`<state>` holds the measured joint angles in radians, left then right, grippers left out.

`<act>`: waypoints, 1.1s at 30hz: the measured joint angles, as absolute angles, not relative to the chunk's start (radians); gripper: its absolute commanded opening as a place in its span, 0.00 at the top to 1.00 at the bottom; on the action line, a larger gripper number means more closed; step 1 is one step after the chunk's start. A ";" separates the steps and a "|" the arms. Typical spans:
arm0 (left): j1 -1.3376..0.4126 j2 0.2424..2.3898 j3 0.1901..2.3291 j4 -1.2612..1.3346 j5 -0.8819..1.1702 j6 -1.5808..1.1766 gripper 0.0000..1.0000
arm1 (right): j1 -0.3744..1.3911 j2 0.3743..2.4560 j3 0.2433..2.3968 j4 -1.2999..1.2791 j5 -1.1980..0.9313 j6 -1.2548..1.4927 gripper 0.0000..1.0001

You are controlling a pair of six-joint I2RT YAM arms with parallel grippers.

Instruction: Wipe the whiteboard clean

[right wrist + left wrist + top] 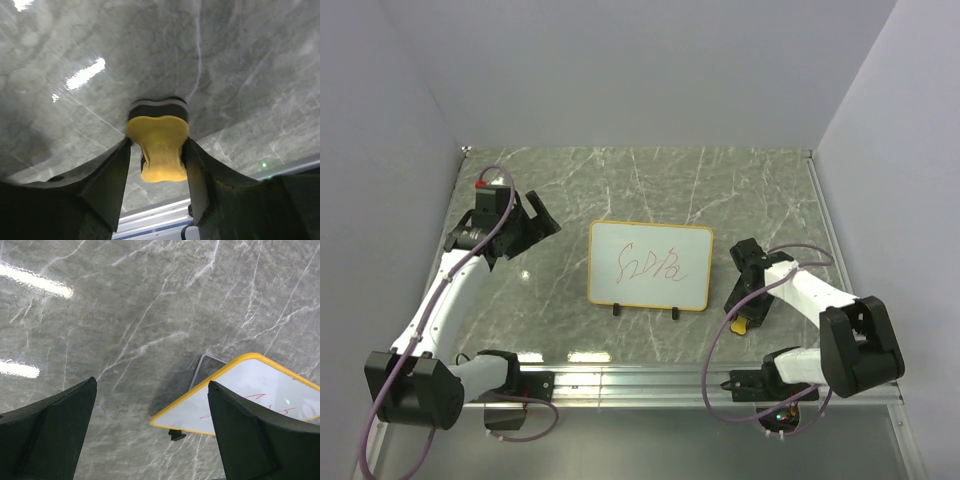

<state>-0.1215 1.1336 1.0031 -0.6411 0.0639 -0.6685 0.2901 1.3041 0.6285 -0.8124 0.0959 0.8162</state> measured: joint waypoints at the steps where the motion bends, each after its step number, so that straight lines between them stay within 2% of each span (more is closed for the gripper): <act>1: -0.121 1.136 1.003 -0.641 0.064 -0.666 0.01 | 0.290 1.311 0.628 -0.810 0.082 0.818 0.47; 3: -0.121 1.141 1.003 -0.641 0.064 -0.664 0.01 | 0.290 1.312 0.628 -0.801 0.073 0.818 0.57; 5: -0.121 1.143 1.003 -0.641 0.064 -0.661 0.01 | 0.290 1.316 0.628 -0.791 0.063 0.821 0.61; 7: -0.121 1.143 1.003 -0.640 0.064 -0.657 0.01 | 0.290 1.317 0.628 -0.788 0.060 0.822 0.61; 11: -0.121 1.143 1.003 -0.640 0.064 -0.647 0.01 | 0.290 1.319 0.635 -0.797 0.062 0.822 0.49; 12: -0.121 1.143 1.003 -0.640 0.064 -0.647 0.01 | 0.290 1.320 0.636 -0.798 0.063 0.822 0.43; 14: -0.121 1.143 1.003 -0.639 0.064 -0.646 0.01 | 0.290 1.320 0.639 -0.805 0.067 0.822 0.41; 19: -0.122 1.154 1.003 -0.629 0.064 -0.647 0.01 | 0.290 1.322 0.642 -0.811 0.078 0.818 0.45; 24: -0.122 1.178 1.003 -0.622 0.064 -0.647 0.01 | 0.290 1.333 0.653 -0.813 0.086 0.816 0.56; 30: -0.122 1.181 1.003 -0.602 0.065 -0.647 0.01 | 0.290 1.336 0.670 -0.822 0.101 0.810 0.57; 33: -0.124 1.184 1.003 -0.600 0.065 -0.647 0.01 | 0.290 1.350 0.682 -0.822 0.106 0.806 0.51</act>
<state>-0.1242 1.1843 1.0031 -0.6003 0.0647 -0.6472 0.2901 1.3502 0.6819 -0.8223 0.1062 0.8059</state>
